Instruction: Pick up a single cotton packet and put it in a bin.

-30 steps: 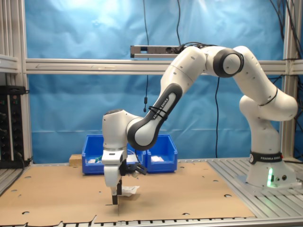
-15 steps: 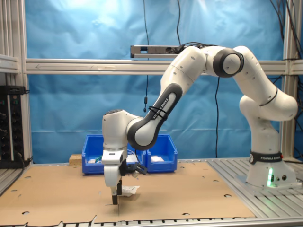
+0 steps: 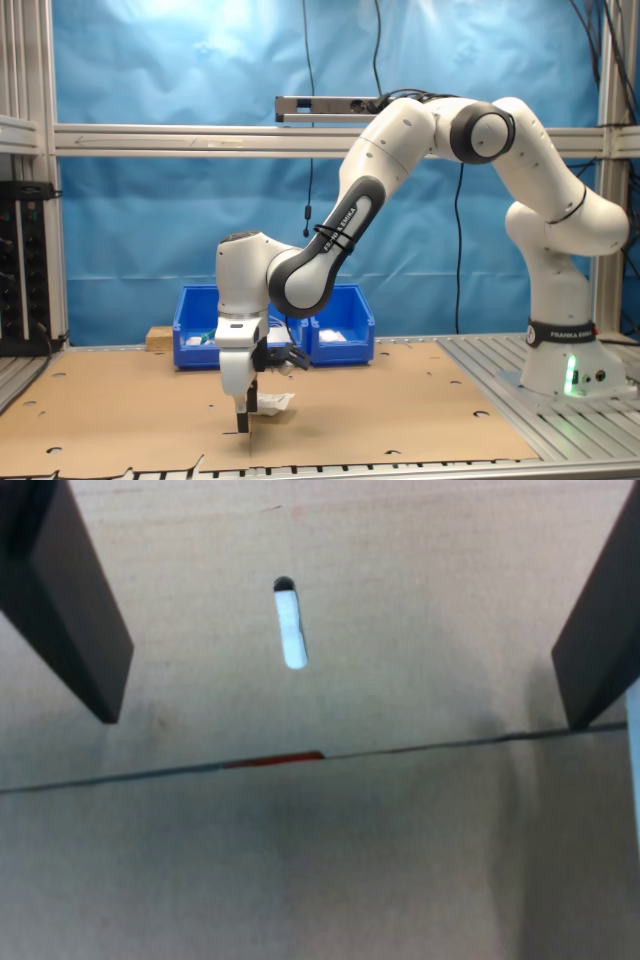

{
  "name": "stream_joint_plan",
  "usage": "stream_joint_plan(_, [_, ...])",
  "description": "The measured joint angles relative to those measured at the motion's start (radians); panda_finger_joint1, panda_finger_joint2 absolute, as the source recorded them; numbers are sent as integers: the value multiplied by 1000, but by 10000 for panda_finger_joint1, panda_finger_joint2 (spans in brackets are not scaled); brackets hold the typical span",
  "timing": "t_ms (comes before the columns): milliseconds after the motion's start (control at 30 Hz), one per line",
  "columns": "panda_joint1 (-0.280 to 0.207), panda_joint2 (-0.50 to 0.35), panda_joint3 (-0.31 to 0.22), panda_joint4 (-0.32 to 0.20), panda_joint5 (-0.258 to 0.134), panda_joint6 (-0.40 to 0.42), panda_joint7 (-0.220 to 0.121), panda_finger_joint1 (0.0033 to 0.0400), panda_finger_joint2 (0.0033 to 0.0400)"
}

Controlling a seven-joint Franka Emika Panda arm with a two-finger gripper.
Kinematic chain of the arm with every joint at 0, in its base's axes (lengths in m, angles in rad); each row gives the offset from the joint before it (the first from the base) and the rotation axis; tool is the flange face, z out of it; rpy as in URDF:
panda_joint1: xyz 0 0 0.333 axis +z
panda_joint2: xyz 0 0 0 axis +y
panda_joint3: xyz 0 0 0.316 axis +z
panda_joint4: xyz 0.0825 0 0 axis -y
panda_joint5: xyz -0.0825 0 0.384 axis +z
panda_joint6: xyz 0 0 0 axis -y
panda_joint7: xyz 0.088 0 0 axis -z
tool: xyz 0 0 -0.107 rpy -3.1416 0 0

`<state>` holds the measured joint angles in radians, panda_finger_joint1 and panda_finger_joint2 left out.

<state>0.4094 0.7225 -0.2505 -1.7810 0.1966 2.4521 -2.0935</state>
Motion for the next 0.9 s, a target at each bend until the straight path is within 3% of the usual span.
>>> stream_joint_plan(900, [4,-78,0,0,0,-10,0,400,400])
